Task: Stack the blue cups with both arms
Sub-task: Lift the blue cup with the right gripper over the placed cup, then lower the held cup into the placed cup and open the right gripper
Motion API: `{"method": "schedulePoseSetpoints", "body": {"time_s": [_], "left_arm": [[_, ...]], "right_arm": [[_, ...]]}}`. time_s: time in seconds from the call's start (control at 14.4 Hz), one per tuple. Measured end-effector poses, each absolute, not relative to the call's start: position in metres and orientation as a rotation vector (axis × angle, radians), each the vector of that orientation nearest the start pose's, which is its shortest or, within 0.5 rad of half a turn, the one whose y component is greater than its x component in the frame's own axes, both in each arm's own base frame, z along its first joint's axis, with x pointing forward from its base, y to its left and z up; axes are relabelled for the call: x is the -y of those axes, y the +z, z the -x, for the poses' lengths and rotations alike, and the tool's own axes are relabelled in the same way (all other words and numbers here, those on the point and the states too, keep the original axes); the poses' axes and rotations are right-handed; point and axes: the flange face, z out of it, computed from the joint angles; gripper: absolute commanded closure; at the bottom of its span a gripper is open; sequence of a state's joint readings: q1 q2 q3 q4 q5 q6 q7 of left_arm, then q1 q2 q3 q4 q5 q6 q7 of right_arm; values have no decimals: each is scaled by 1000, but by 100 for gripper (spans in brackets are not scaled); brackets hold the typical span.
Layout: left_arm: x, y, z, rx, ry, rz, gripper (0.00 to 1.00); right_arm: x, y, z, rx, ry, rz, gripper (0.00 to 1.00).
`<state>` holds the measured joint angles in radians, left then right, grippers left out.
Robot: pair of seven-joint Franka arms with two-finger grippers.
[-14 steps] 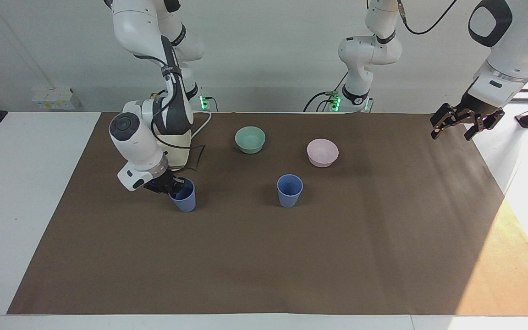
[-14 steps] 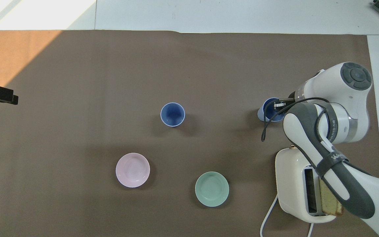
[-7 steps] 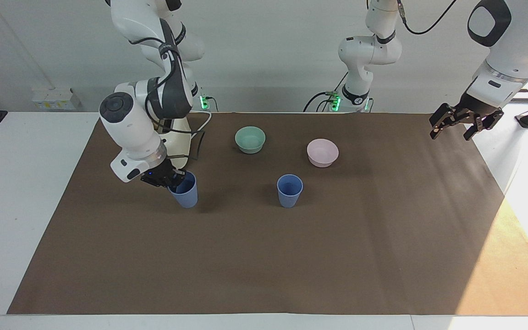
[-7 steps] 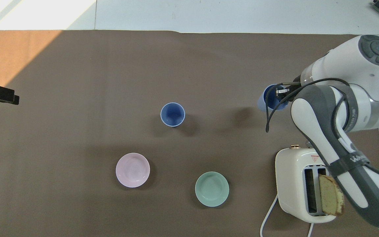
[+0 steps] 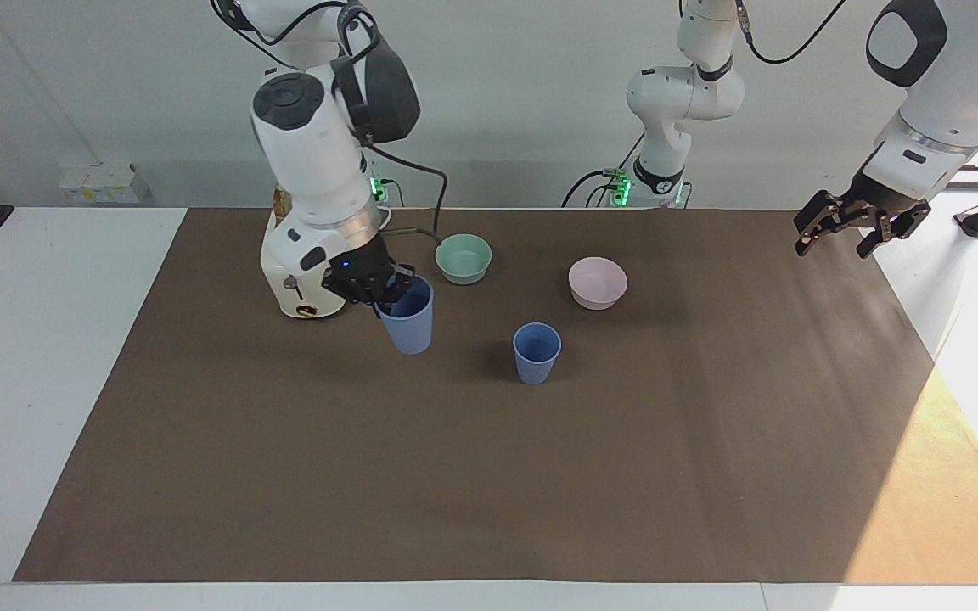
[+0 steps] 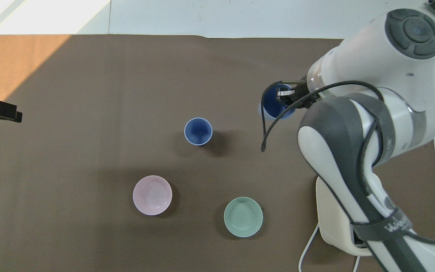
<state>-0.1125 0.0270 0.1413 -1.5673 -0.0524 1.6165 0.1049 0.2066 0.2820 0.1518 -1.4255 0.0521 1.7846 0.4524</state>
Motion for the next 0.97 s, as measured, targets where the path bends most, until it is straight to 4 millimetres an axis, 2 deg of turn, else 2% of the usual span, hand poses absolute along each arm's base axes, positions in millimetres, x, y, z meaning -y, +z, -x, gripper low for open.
{"method": "schedulePoseSetpoints", "body": {"time_s": [0.14, 0.28, 0.42, 0.49, 0.56, 0.69, 0.83, 0.97], "left_arm": [[-11, 617, -567, -115, -45, 3186, 0], [-11, 617, -567, -115, -48, 3186, 0], [-11, 617, -567, -115, -48, 3186, 0], [-11, 617, -567, -115, -48, 3186, 0], [-11, 617, -567, -115, -48, 3186, 0], [-11, 617, -567, -115, -48, 3186, 0], [-11, 617, -567, -115, -48, 3186, 0], [-11, 617, -567, -115, -48, 3186, 0]], "right_arm": [[-273, 557, -606, -198, -80, 2994, 100], [-324, 559, -586, -209, -75, 2980, 100], [-372, 553, -563, -214, -66, 2972, 100], [-389, 546, -555, -200, -61, 2976, 100], [-401, 537, -553, -187, -63, 2979, 100], [-408, 517, -558, -179, -64, 2996, 100], [-404, 498, -568, -196, -55, 3012, 100], [-397, 492, -575, -217, -50, 3018, 100]]}}
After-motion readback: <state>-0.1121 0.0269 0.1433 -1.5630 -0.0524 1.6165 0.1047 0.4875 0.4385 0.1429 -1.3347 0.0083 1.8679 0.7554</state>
